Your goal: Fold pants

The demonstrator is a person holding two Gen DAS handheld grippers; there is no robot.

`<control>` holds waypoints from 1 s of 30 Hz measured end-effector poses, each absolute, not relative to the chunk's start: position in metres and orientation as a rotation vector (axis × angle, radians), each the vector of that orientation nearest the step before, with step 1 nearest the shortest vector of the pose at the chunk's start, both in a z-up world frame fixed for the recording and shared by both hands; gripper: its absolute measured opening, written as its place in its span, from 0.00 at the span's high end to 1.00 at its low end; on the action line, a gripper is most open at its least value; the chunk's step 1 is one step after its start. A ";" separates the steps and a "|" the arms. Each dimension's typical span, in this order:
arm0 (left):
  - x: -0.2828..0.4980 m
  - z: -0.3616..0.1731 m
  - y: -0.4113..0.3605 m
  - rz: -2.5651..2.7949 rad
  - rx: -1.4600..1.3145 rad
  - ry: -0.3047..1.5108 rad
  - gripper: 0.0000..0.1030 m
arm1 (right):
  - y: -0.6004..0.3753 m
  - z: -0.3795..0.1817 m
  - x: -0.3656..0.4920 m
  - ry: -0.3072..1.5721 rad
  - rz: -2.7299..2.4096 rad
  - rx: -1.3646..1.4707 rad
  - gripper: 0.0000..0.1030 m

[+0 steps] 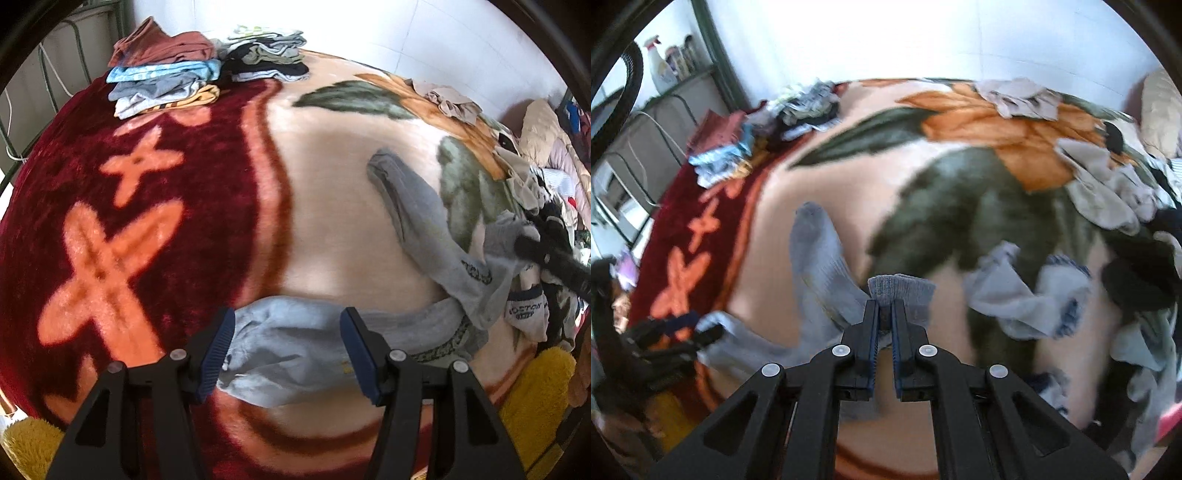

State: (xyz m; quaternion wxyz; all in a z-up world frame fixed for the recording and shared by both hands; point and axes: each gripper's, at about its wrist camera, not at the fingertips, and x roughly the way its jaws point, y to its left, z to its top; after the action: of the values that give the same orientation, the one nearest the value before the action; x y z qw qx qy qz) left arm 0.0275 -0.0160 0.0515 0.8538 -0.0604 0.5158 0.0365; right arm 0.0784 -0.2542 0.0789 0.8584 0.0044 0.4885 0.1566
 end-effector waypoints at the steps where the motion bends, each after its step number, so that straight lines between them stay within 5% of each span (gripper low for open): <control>1: 0.029 0.052 -0.018 0.074 -0.120 1.085 0.39 | -0.259 0.075 0.078 1.034 0.316 0.006 0.93; 12: 0.062 0.053 -0.042 0.023 -0.078 1.073 0.39 | -0.281 0.038 0.068 1.155 0.272 -0.067 0.91; 24: 0.114 0.053 -0.059 -0.020 -0.109 1.048 0.39 | -0.287 0.077 0.063 1.047 0.301 -0.015 0.61; 30: 0.130 0.048 -0.066 -0.030 -0.108 1.042 0.39 | -0.278 0.049 0.072 1.122 0.279 -0.035 0.61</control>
State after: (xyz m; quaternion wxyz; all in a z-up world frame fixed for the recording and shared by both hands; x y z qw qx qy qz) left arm 0.1300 -0.0663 0.0481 0.8658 -0.0513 0.4976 -0.0145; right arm 0.0723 -0.2781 0.0488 0.8374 -0.0167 0.5303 0.1316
